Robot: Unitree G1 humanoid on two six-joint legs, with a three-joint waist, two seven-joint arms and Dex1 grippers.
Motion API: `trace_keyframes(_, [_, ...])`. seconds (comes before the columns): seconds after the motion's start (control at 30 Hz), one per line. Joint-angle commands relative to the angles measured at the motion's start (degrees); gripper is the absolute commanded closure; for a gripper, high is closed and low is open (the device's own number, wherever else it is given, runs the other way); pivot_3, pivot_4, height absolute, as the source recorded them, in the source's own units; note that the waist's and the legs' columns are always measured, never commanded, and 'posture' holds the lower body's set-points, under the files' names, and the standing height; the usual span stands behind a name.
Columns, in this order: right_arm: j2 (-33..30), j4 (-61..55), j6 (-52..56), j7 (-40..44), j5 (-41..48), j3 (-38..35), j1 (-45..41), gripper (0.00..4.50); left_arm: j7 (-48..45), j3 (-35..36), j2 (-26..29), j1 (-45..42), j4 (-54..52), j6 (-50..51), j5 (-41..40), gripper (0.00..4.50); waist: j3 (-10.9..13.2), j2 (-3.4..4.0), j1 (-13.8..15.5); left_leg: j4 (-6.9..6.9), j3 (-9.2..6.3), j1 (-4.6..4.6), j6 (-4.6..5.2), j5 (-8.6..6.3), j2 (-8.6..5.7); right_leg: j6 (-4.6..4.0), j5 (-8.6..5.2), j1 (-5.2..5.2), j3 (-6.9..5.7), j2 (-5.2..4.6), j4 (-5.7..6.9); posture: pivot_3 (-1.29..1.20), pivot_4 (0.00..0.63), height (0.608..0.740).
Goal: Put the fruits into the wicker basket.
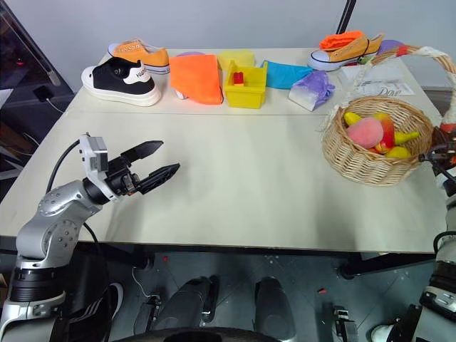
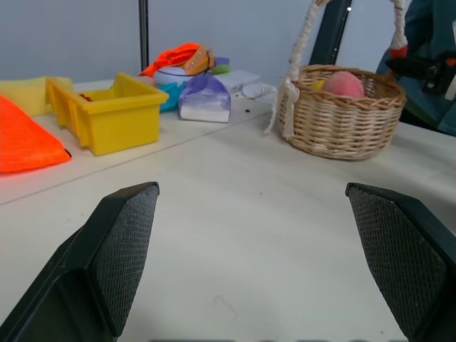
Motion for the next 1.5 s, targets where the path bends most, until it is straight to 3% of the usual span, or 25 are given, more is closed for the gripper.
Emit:
trace_keyframes(0.03, [0.92, -2.57, -1.08, 0.84, 3.32, -1.12, -0.99, 4.47, 0.04, 0.63, 0.34, -0.48, -1.08, -1.23, 0.06, 0.0, 0.0, 0.0, -0.16, 0.0, 0.0, 0.01, 0.0, 0.0, 0.01, 0.0, 0.0, 0.0, 0.0, 0.01, 0.0, 0.0, 0.15, 0.74])
trace_keyframes(0.07, [1.19, -2.38, -0.88, 0.92, 3.78, -1.01, -1.25, 3.57, 0.19, 0.69, 0.37, -0.3, -1.35, -1.1, -0.04, 0.0, 0.0, 0.0, -0.17, 0.0, 0.0, 0.01, 0.0, 0.0, 0.01, 0.0, 0.0, 0.0, 0.0, 0.01, 0.01, 0.0, 0.15, 0.74])
trace_keyframes(0.1, [1.22, -2.04, -1.62, 0.51, 3.24, -0.7, -1.46, 3.24, 0.36, 0.75, 0.37, -0.2, -1.5, -1.0, -0.09, 0.0, 0.0, 0.01, -0.15, 0.0, 0.0, 0.01, 0.0, 0.0, 0.02, 0.0, 0.0, 0.0, 0.0, 0.01, 0.01, 0.0, 0.15, 0.74])
trace_keyframes(0.3, [1.08, -1.52, -1.76, -0.1, 3.02, 0.34, -2.5, 0.28, 0.49, 1.19, 0.93, 1.07, -2.26, -0.5, -0.49, 0.0, 0.0, 0.01, 0.01, 0.0, -0.01, 0.01, 0.0, 0.0, 0.01, 0.01, 0.0, 0.0, 0.0, 0.01, 0.0, 0.0, 0.15, 0.74])
trace_keyframes(0.33, [0.99, -1.67, -1.91, -0.27, 3.11, 0.2, -2.71, 0.01, 0.42, 1.14, 0.92, 1.19, -2.32, -0.57, -0.5, 0.0, -0.01, 0.01, 0.02, 0.0, -0.02, 0.01, 0.0, 0.0, 0.01, 0.0, 0.0, 0.0, 0.0, 0.01, 0.0, 0.0, 0.15, 0.74])
trace_keyframes(0.5, [0.58, -6.5, -3.44, -2.15, 3.37, -1.94, -1.45, 0.01, 0.13, 0.96, 0.9, 1.06, -1.94, -0.83, -0.55, 0.0, -0.01, 0.01, 0.06, 0.01, -0.01, 0.0, 0.0, 0.0, 0.0, 0.0, 0.0, 0.0, 0.0, 0.0, 0.0, 0.0, 0.15, 0.74])
trace_keyframes(0.7, [3.25, -26.49, 0.94, 2.95, 12.25, -2.55, 8.52, 0.01, -0.82, 0.75, 0.99, 0.72, -0.7, -1.38, -0.32, 0.0, -0.01, 0.03, 0.16, -0.04, -0.08, -0.01, 0.0, -0.01, 0.02, 0.04, -0.01, -0.01, -0.01, 0.01, 0.0, 0.0, 0.15, 0.74])
trace_keyframes(0.77, [4.91, -34.5, 4.84, 3.57, 17.39, -0.64, 12.26, 0.01, -1.16, 0.36, 0.78, 0.27, 0.02, -1.61, -0.13, 0.0, -0.01, 0.03, 0.09, -0.03, -0.08, 0.0, 0.01, -0.01, 0.02, 0.03, -0.01, 0.0, -0.01, 0.01, -0.01, 0.0, 0.15, 0.74])
trace_keyframes(0.87, [5.27, -42.76, 7.41, 4.94, 17.9, 4.07, 16.06, 0.01, -2.02, -0.47, 0.64, -0.15, 1.2, -2.34, 0.56, 0.0, -0.04, 0.08, -0.13, 0.0, -0.06, 0.01, 0.01, -0.01, 0.04, -0.14, -0.09, 0.0, 0.03, 0.01, 0.0, 0.0, 0.15, 0.74])
trace_keyframes(0.97, [6.54, -47.87, 9.7, 4.27, 17.89, 12.41, 13.16, 0.01, -3.21, -0.72, 1.41, 0.52, 1.09, -2.91, 1.12, 0.0, -0.04, 0.08, -0.16, 0.02, -0.02, 0.02, 0.01, -0.01, 0.04, -0.17, -0.1, 0.0, 0.07, 0.02, 0.0, 0.0, 0.15, 0.74])
trace_keyframes(1.07, [7.21, -47.85, 9.8, 5.11, 14.14, 19.54, 10.4, 0.01, -2.44, 0.48, 1.41, 1.27, 0.61, -2.41, 0.95, 0.0, -0.04, 0.07, 0.06, 0.0, -0.04, 0.02, 0.01, -0.01, 0.06, -0.18, -0.11, -0.02, 0.06, 0.02, -0.01, 0.0, 0.15, 0.74])
trace_keyframes(1.23, [9.25, -41.98, 10.22, 10.8, 8.44, 33.72, 5.7, 0.01, 8.55, 4.4, 0.22, 2.89, 0.94, -2.48, 5.1, 0.0, -0.02, 0.01, 0.25, 0.0, -0.06, -0.03, 0.0, -0.01, 0.02, -0.14, -0.1, -0.03, 0.03, 0.0, -0.08, 0.0, 0.15, 0.74])
trace_keyframes(1.37, [10.16, -36.78, 7.45, 15.46, 4.63, 39.28, 4.18, 0.01, 18.9, 6.04, 0.12, 3.99, 3.22, -2.98, 12.74, 0.0, -0.02, -0.01, 0.24, -0.02, -0.11, -0.03, 0.0, -0.01, 0.03, 0.02, -0.01, -0.05, -0.01, 0.02, -0.06, 0.0, 0.15, 0.74])
trace_keyframes(1.5, [9.98, -31.91, 6.35, 21.58, 4.95, 40.64, 1.54, 0.01, 24.31, 9.05, -1.34, 5.34, 5.22, -3.89, 14.3, 0.0, -0.01, -0.02, 0.07, 0.0, -0.08, -0.02, 0.0, -0.01, 0.01, 0.03, 0.0, -0.03, 0.0, 0.02, -0.07, 0.0, 0.15, 0.74])
